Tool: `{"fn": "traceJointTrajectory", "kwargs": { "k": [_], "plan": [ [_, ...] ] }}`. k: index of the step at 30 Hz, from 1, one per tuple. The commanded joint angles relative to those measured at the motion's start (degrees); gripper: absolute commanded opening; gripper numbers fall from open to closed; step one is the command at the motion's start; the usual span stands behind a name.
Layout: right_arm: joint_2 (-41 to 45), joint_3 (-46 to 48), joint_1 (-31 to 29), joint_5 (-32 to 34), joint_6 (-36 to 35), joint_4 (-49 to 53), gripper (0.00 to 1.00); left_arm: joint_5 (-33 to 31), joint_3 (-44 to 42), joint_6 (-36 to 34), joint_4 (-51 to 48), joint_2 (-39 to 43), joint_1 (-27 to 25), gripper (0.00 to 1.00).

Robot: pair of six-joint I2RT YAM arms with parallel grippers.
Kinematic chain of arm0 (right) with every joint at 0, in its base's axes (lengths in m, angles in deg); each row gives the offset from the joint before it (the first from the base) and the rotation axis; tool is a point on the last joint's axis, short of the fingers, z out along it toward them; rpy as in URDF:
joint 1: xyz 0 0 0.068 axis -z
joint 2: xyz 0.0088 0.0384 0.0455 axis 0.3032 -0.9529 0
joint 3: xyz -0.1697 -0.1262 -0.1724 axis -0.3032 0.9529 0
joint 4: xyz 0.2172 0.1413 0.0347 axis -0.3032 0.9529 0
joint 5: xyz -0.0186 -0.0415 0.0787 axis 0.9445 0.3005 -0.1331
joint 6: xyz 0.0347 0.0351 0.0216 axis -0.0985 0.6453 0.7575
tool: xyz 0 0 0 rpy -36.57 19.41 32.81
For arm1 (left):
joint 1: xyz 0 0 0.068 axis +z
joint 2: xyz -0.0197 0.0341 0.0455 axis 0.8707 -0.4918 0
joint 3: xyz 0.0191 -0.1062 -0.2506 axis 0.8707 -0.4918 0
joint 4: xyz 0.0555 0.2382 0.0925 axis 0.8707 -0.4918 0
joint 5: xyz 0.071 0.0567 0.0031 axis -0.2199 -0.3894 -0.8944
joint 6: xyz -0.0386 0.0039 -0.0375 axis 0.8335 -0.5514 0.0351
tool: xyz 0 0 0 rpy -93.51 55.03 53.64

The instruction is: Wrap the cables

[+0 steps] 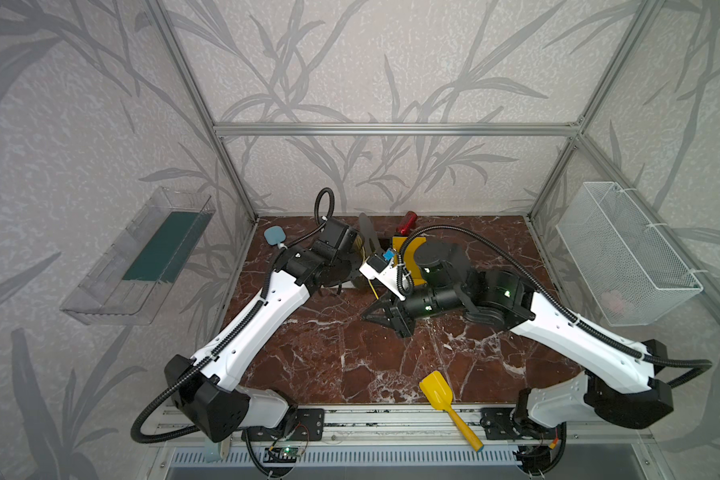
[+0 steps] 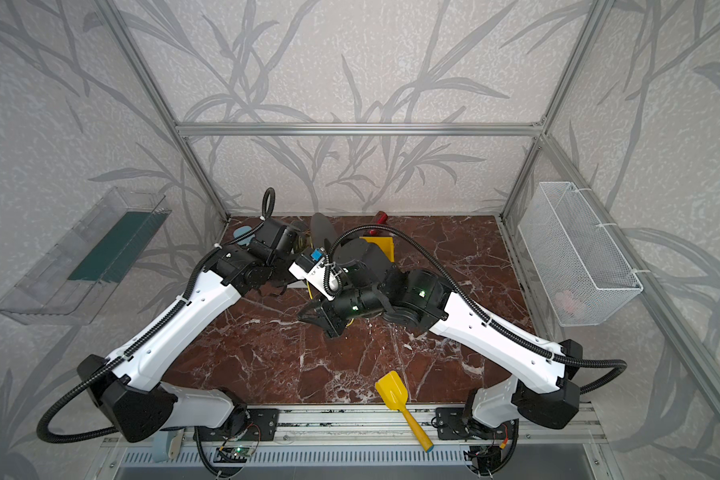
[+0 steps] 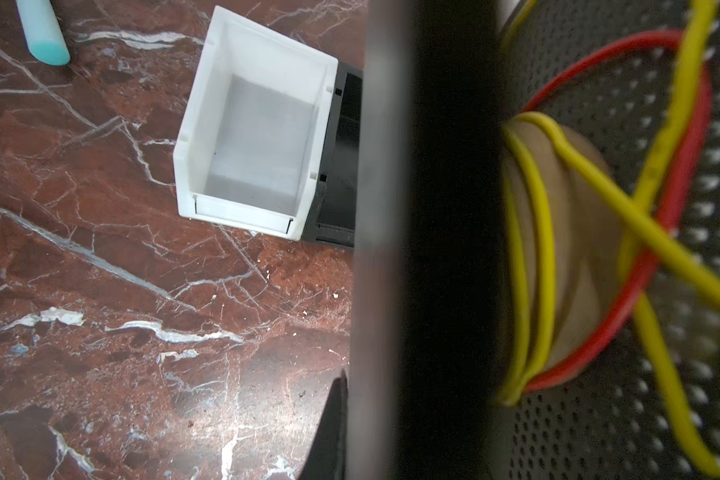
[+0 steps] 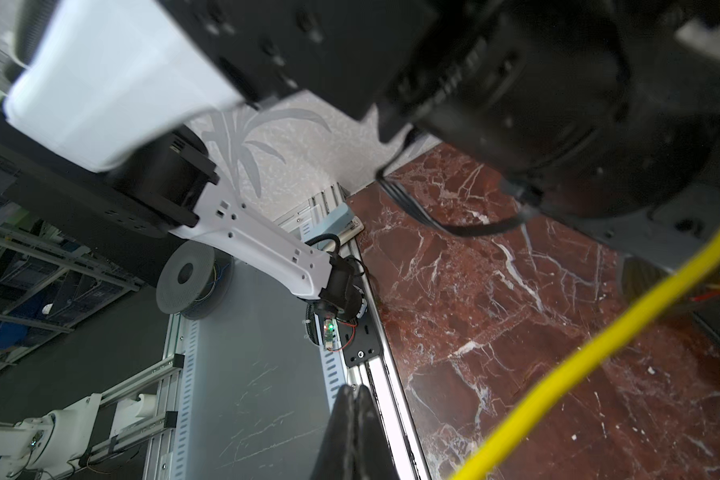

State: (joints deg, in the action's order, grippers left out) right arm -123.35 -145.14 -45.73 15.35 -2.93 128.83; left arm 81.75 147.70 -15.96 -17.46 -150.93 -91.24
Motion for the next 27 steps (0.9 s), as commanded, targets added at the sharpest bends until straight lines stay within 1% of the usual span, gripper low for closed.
{"fn": "traceJointTrajectory", "kwargs": {
  "k": [1,3,5,7,8,10,15,17,19,22,25,27],
  "plan": [
    [-0.3,-4.3,-5.1,-13.7,-3.7,2.9,0.0,-9.6,2.8,1.6,5.8,-1.8,1.6,0.0],
    [-1.9,-5.6,-6.8,-14.3,-2.9,1.2,0.0,-9.3,4.1,1.2,6.3,-3.3,1.7,0.0],
    [-3.1,-7.7,-7.1,-15.4,-1.6,-0.1,0.0,-8.9,5.7,1.1,6.2,-4.8,1.8,0.0],
    [-3.3,-8.7,-7.2,-16.7,-0.9,0.4,0.0,-7.0,6.2,1.6,7.3,-5.5,2.1,0.0],
    [-2.7,-7.6,-7.3,-16.7,-0.7,0.9,0.0,-5.7,6.3,1.9,7.9,-5.5,2.5,0.0],
    [0.0,-1.9,-7.5,-15.4,0.0,0.9,0.0,-1.7,5.9,2.8,9.5,-5.0,4.2,0.0],
    [10.7,22.5,-7.4,-7.0,4.4,-4.6,0.0,6.8,5.0,3.7,11.2,-1.4,9.1,0.0],
    [12.8,30.0,-7.1,-4.8,4.9,-6.6,0.0,11.2,4.4,4.2,12.5,0.4,11.1,0.0],
    [13.3,35.3,-6.0,-2.1,5.0,-7.5,0.0,15.9,4.7,4.5,12.7,1.4,13.0,0.0],
    [12.9,41.0,-2.2,-0.5,5.5,-8.8,0.0,23.9,4.7,3.9,13.4,3.1,15.0,0.0],
    [12.5,45.1,4.2,-2.2,5.5,-9.7,0.0,33.8,2.0,4.1,17.4,5.9,17.6,0.0],
    [12.2,47.0,11.2,-4.1,5.4,-10.2,0.0,40.9,-0.4,3.9,20.7,8.3,19.6,0.0]
  ]
}}
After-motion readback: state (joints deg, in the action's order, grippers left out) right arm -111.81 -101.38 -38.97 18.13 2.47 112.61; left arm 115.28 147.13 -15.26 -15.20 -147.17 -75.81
